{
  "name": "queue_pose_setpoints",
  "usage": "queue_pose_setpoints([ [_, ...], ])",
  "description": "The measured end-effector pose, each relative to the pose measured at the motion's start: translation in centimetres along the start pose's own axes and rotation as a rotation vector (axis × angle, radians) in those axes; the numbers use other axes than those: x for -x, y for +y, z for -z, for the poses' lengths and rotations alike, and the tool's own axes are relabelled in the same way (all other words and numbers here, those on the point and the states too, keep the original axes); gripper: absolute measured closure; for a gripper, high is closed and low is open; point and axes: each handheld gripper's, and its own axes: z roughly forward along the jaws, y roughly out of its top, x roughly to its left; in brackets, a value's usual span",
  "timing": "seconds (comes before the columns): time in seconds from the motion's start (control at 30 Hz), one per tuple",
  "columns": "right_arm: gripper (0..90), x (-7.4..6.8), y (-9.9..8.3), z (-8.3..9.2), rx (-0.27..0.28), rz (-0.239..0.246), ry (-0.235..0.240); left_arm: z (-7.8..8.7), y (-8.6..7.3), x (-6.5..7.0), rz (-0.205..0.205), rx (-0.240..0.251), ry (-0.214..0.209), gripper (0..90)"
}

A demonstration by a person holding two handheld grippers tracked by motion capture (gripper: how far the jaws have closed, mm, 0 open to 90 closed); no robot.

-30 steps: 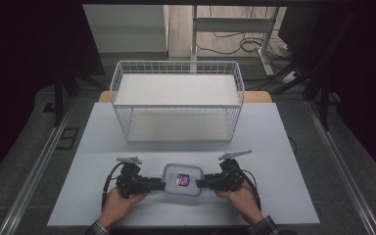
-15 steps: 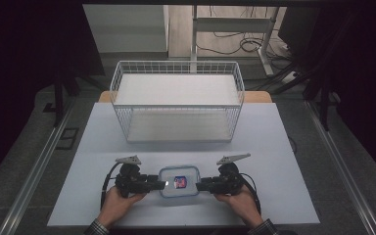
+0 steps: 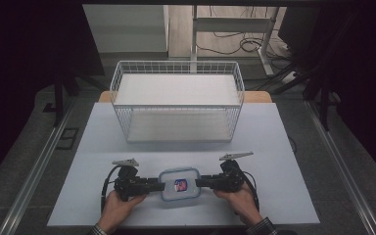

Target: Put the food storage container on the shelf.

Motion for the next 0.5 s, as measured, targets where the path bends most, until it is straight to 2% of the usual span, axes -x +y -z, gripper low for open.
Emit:
queue_pose_setpoints([
  [0.1, 68.0, -0.3, 0.3, 0.1, 0.009, 0.013, -0.020, 0.0, 0.3, 0.0, 0.003, 0.004, 0.014, 56.2],
  [0.13, 68.1, -0.4, 0.4, 0.2, 0.019, 0.009, -0.012, 0.2, 0.5, 0.0, 0.021, 0.033, 0.035, 56.5],
  [0.17, 68.2, -0.5, 0.6, 0.2, 0.026, 0.005, 0.004, 0.2, 0.5, 0.0, 0.021, 0.033, 0.035, 61.2],
  [0.2, 68.9, -0.7, 0.7, 0.2, 0.031, 0.006, 0.017, 0.8, 1.0, -0.2, 0.022, 0.065, 0.033, 62.2],
  [0.27, 68.0, -1.3, 1.1, 0.2, 0.025, 0.047, -0.016, 1.0, 1.2, 0.0, 0.011, 0.068, 0.054, 66.3],
  [0.3, 67.6, -1.5, 1.2, 0.2, 0.026, 0.058, -0.026, 1.0, 1.1, -0.1, 0.011, 0.074, 0.049, 66.5],
  [0.4, 65.6, -1.4, 1.0, 0.0, 0.015, 0.086, -0.064, 0.7, 0.6, -0.2, 0.018, 0.066, -0.004, 65.7],
  [0.5, 63.8, -0.7, 0.4, -0.2, 0.005, 0.077, -0.081, 0.2, 0.1, 0.0, -0.001, 0.044, -0.002, 62.4],
])
